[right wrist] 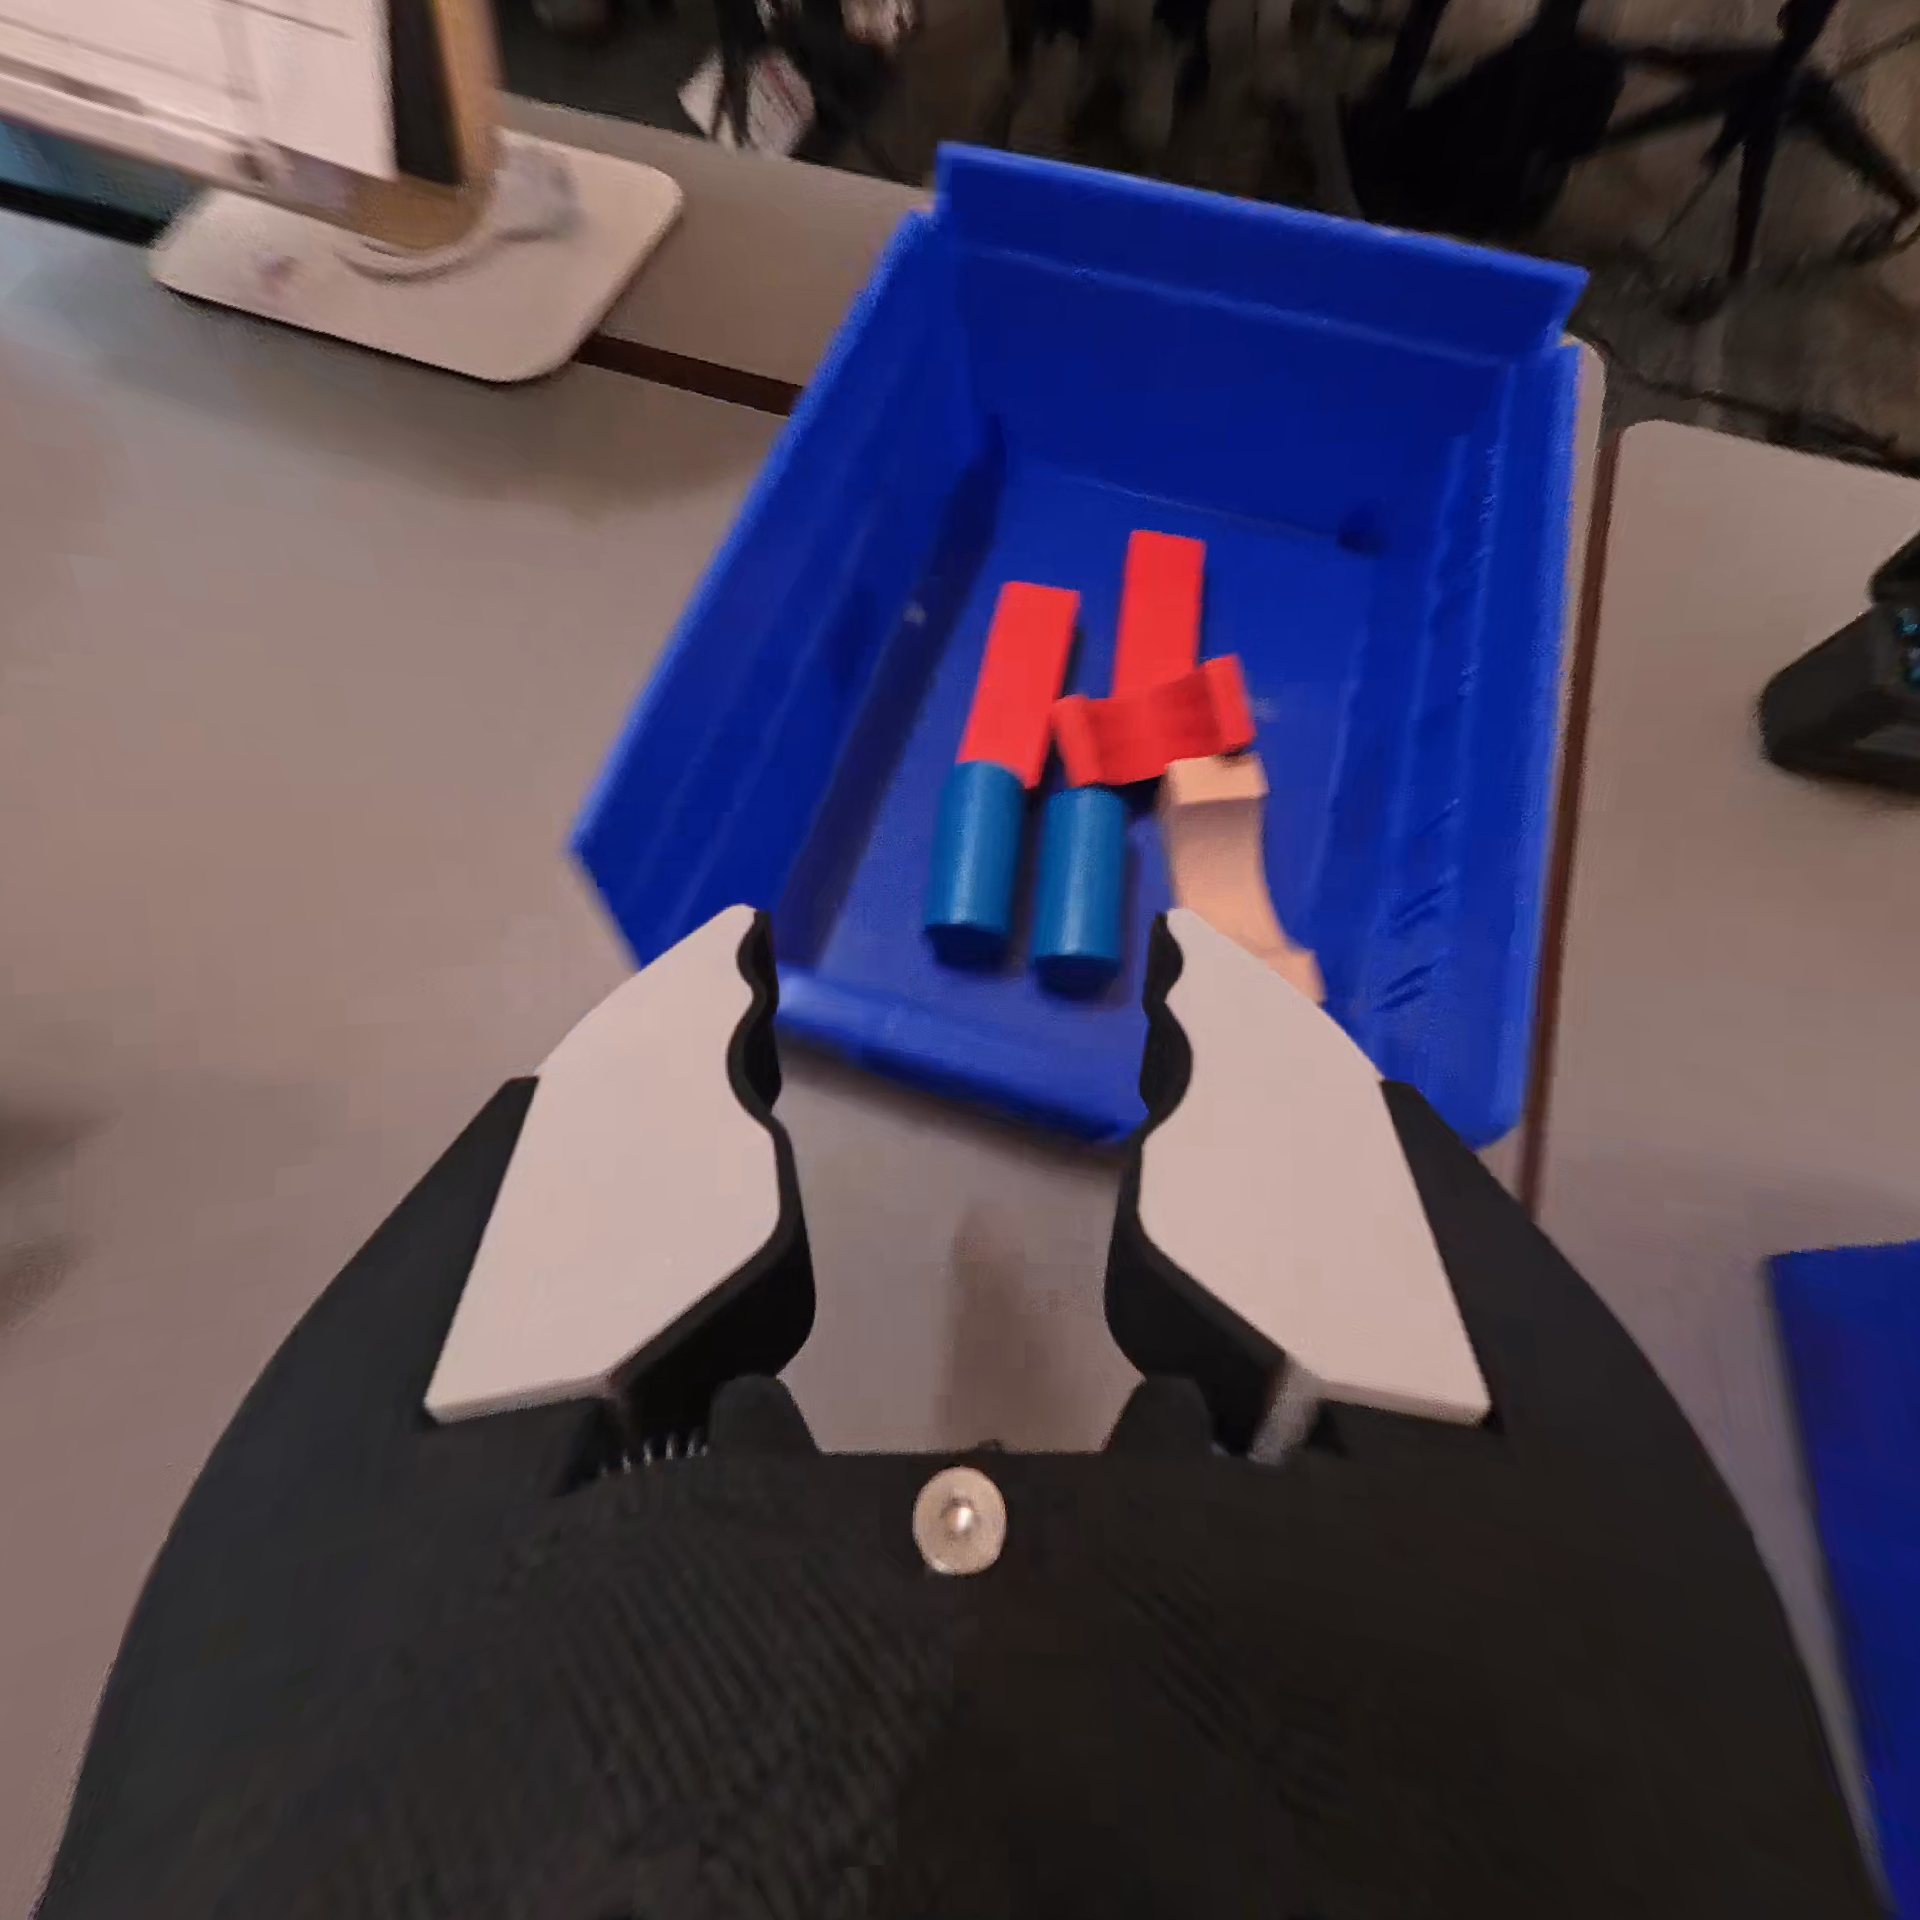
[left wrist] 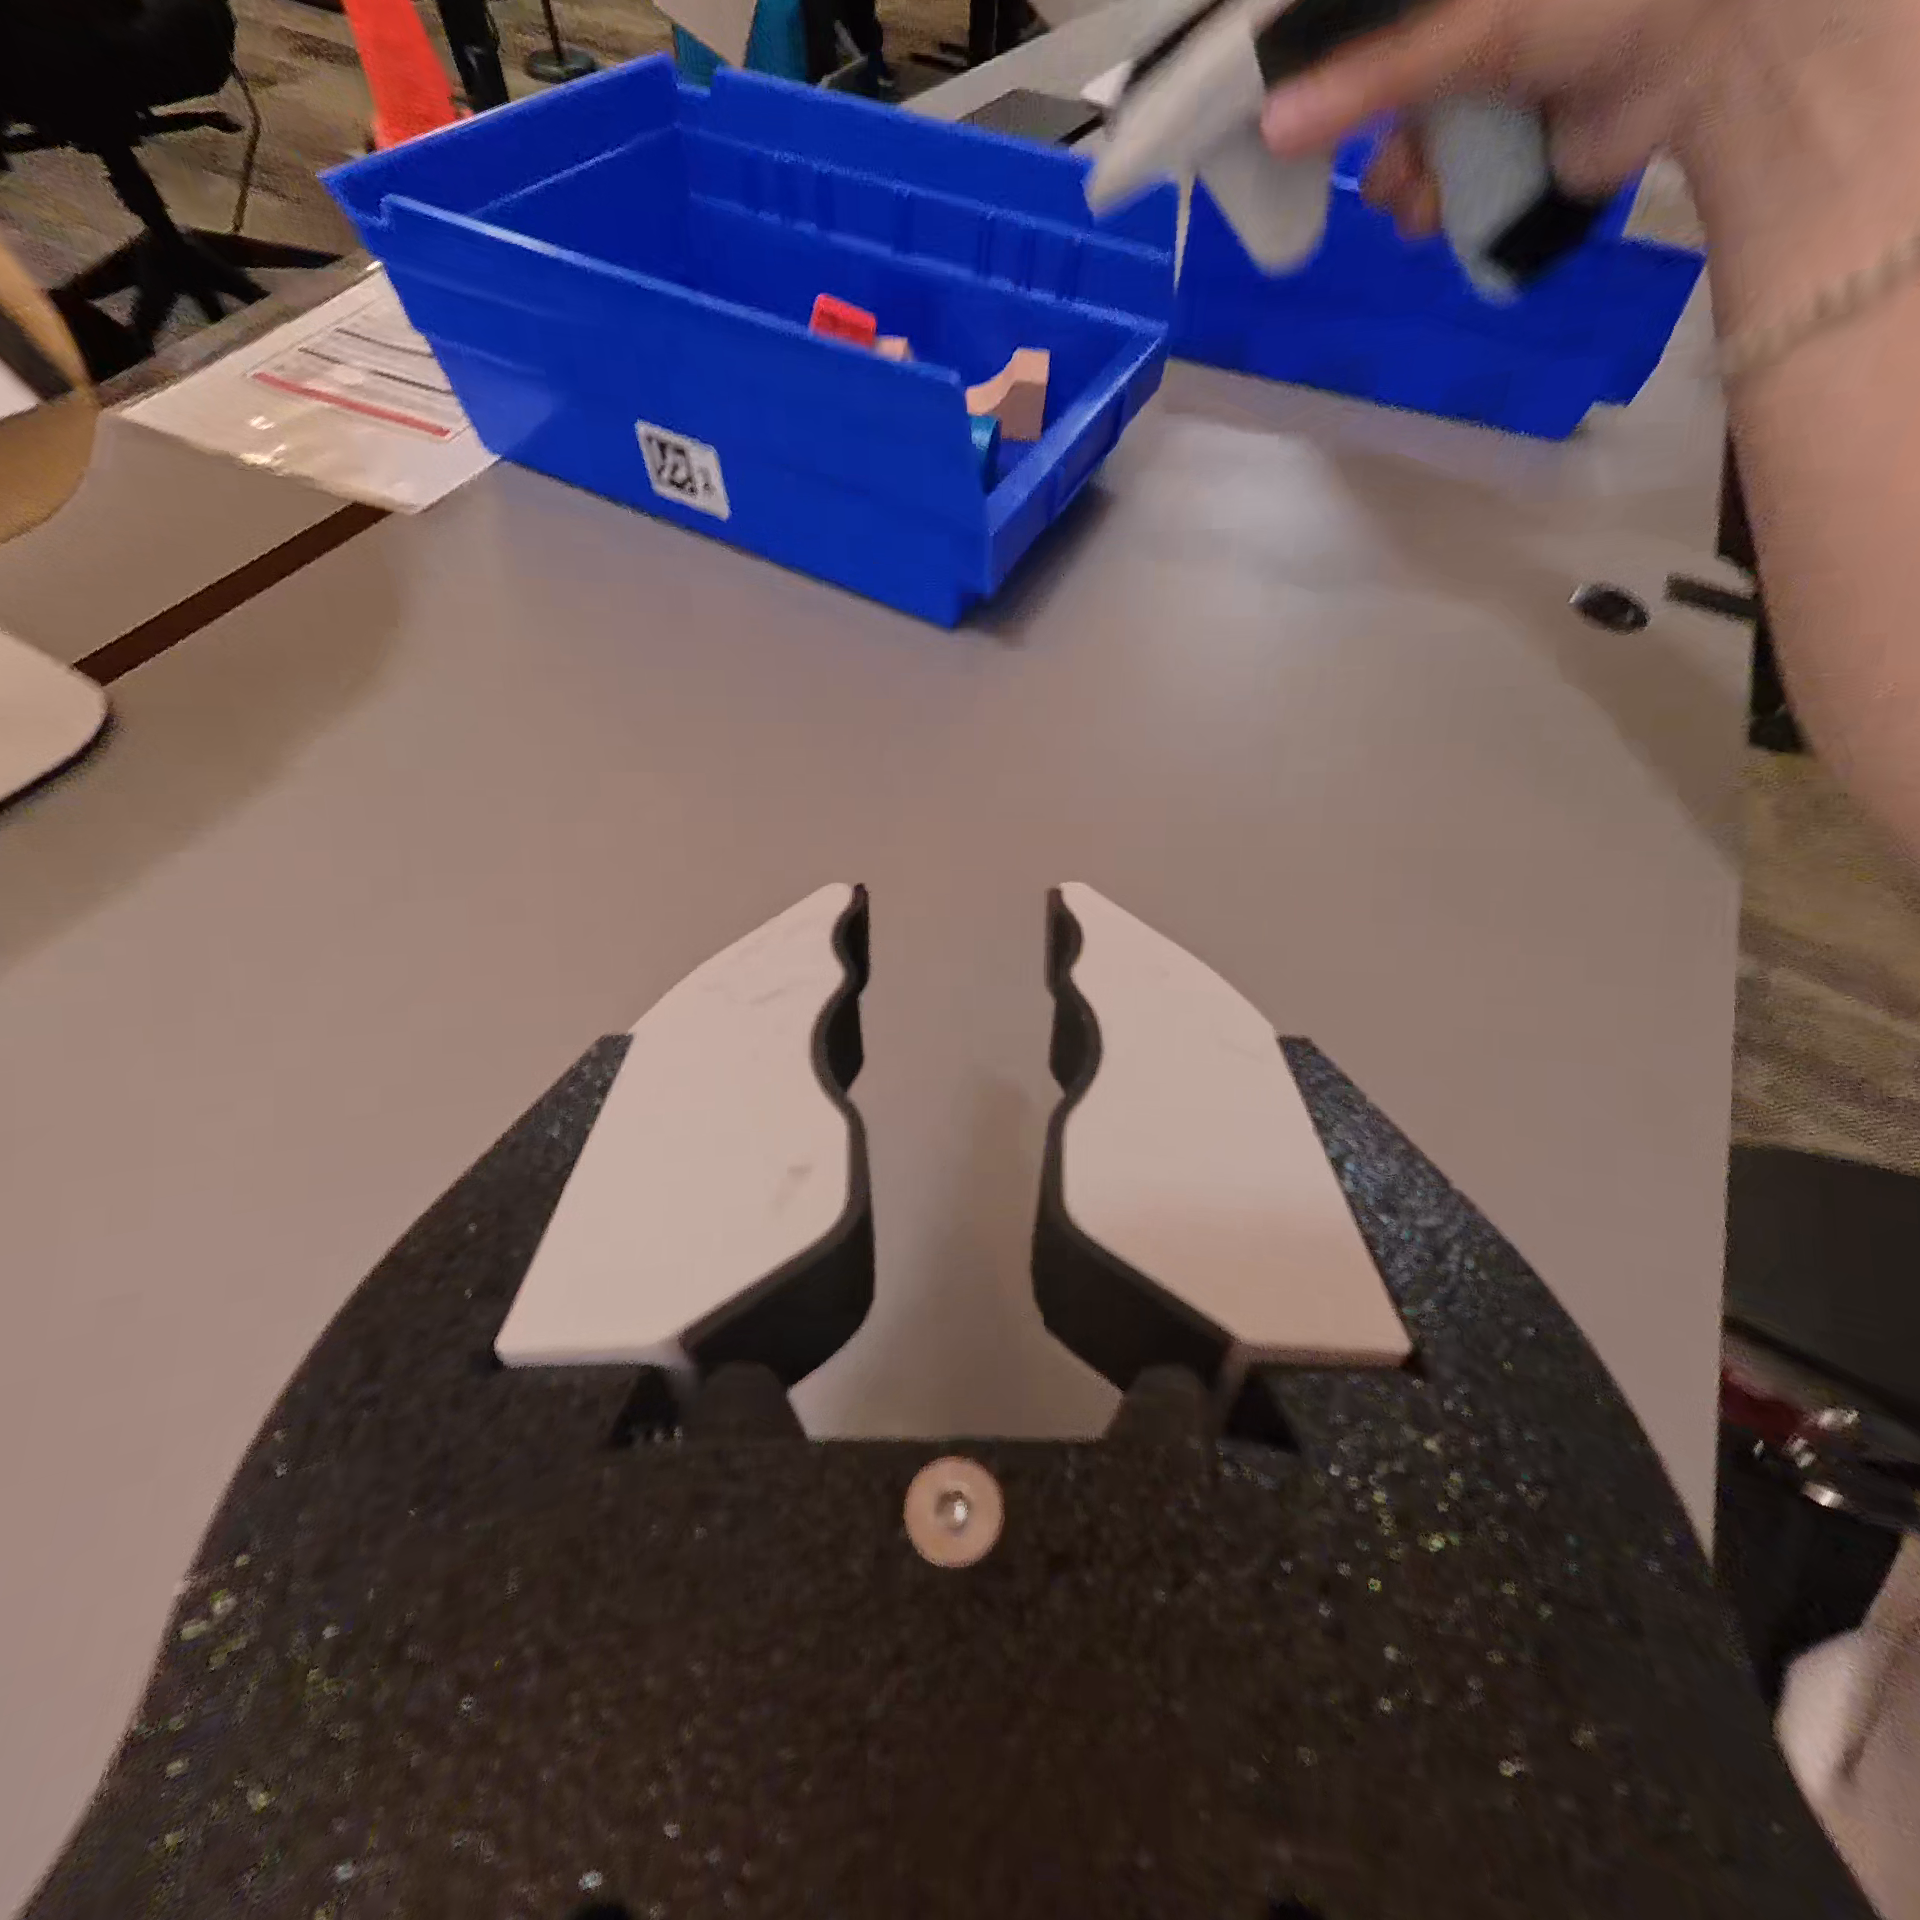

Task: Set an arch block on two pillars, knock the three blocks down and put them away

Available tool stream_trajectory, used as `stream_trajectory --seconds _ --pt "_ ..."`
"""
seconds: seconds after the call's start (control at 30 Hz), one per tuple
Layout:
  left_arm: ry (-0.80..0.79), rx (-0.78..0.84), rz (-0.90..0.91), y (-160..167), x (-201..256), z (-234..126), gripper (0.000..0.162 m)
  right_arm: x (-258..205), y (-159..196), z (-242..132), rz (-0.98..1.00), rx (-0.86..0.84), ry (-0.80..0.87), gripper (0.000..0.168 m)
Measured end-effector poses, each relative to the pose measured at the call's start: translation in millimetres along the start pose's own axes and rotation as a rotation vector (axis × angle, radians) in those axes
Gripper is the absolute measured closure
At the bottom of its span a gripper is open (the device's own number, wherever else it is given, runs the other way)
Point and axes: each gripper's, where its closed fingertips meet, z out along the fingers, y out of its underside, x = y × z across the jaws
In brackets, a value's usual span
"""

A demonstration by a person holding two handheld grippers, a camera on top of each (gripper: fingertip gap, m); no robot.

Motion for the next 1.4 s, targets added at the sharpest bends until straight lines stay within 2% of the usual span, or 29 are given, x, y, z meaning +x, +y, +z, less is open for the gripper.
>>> stream_trajectory --seconds 0.03,0.17,0.33,0.4,0.5,0.63,0.87,1.03,1.13,1.2,1.37,1.4 --pt "0.019 0.004 -0.017 -10 2 9 0.124 -14 12 -8 0.006 0.032 -0.005 0.099" --pt "0.083 -0.034 -0.038 -51 9 48 0.098 -52 53 -32 0.044 0.149 0.028 0.095" --pt "0.054 -0.1 -0.045 -105 -2 103 0.099 -63 88 -39 0.046 0.203 0.136 0.091" --pt "0.073 -0.127 -0.132 -122 -7 128 0.093 -63 92 -39 0.0 0.17 0.149 0.09" --pt "0.105 -0.148 -0.33 -145 -16 164 0.077 -59 90 -42 -0.029 0.18 0.165 0.088" --pt "0.043 -0.206 -0.459 -160 -39 204 0.075 -60 94 -42 -0.002 0.191 0.124 0.089" --pt "-0.18 -0.387 -0.517 -147 -91 254 0.073 -60 94 -45 0.028 0.213 0.09 0.092" --pt "-0.358 -0.578 -0.488 -105 -114 269 0.074 -63 93 -43 0.016 0.213 0.073 0.093" --pt "-0.361 -0.623 -0.52 -89 -110 279 0.077 -65 93 -40 0.02 0.212 0.059 0.093" --pt "-0.384 -0.646 -0.509 -80 -109 283 0.086 -66 93 -40 0.019 0.216 0.052 0.093" --pt "-0.465 -0.683 -0.472 -65 -118 283 0.139 -65 91 -44 0.014 0.226 0.059 0.093" --pt "-0.471 -0.681 -0.461 -64 -120 283 0.139 -64 90 -45 0.013 0.228 0.063 0.094"
